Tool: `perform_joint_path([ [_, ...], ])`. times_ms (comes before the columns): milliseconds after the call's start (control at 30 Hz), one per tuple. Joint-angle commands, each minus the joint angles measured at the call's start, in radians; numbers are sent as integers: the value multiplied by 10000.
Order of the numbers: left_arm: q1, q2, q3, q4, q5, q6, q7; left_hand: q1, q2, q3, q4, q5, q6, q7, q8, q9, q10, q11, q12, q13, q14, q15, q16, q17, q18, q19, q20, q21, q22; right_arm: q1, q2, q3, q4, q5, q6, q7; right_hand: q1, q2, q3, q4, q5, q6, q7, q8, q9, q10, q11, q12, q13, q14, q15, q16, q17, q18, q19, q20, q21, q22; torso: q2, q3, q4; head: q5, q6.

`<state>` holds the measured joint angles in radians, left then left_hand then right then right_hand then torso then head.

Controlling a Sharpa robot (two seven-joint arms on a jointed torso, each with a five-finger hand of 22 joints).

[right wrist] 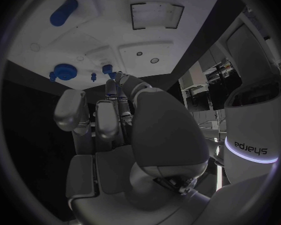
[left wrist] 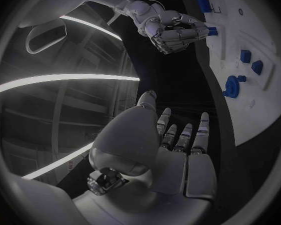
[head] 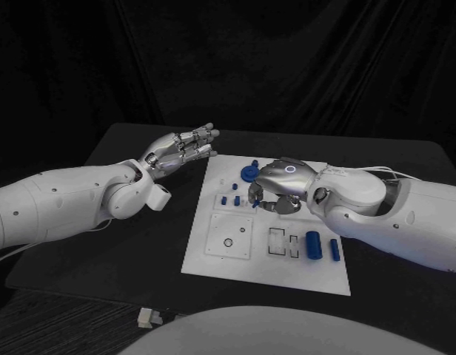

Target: Assemble the parts on the task board

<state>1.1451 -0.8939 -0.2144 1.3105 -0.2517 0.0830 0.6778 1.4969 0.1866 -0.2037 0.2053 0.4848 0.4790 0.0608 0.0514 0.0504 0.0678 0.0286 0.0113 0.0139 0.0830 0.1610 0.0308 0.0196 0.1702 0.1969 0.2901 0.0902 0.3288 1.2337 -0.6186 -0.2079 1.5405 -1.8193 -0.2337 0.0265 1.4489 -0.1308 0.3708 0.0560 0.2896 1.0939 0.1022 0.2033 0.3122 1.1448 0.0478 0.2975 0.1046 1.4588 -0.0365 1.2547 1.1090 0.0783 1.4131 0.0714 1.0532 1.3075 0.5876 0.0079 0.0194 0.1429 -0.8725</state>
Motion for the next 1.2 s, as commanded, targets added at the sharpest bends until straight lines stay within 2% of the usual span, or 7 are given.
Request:
perform_joint_path([
  [33,-13,-21,9,63,72,97,1532,-68,-11,-65,58,-57,74,-3,63,1,72,19,33,10,-87,-125,-22,-23,-141,-279,-41,-159,-297,-125,174,5,-161,-390,236,-107,-45,-9,40,-35,45,-1,78,-28,9,57,26,-59,-17,2,92,-19,7,175,-48,44,-49,1355,1,3,-10,60,-2],
  [367,-16,20,9,28,72,40,1574,-26,18,-151,201,-87,60,15,43,-7,33,37,24,1,-475,-260,-178,-97,28,-1198,-306,-588,-1432,-312,527,5,-312,-571,342,-106,-62,-10,36,-28,38,-1,80,-35,10,66,28,-67,-18,11,95,4,40,171,-40,47,-27,1361,2,0,-24,76,-2],
  [1200,-46,83,9,-91,72,99,1520,24,28,-138,175,-46,37,22,37,-10,-13,34,15,-7,-546,-270,-207,-113,37,-1308,-306,-617,-1560,-585,844,5,-401,-592,653,-192,-62,0,44,-38,29,1,76,-52,15,94,20,-82,-20,35,95,59,113,168,-31,51,-4,1366,-8,-2,-29,106,-2],
])
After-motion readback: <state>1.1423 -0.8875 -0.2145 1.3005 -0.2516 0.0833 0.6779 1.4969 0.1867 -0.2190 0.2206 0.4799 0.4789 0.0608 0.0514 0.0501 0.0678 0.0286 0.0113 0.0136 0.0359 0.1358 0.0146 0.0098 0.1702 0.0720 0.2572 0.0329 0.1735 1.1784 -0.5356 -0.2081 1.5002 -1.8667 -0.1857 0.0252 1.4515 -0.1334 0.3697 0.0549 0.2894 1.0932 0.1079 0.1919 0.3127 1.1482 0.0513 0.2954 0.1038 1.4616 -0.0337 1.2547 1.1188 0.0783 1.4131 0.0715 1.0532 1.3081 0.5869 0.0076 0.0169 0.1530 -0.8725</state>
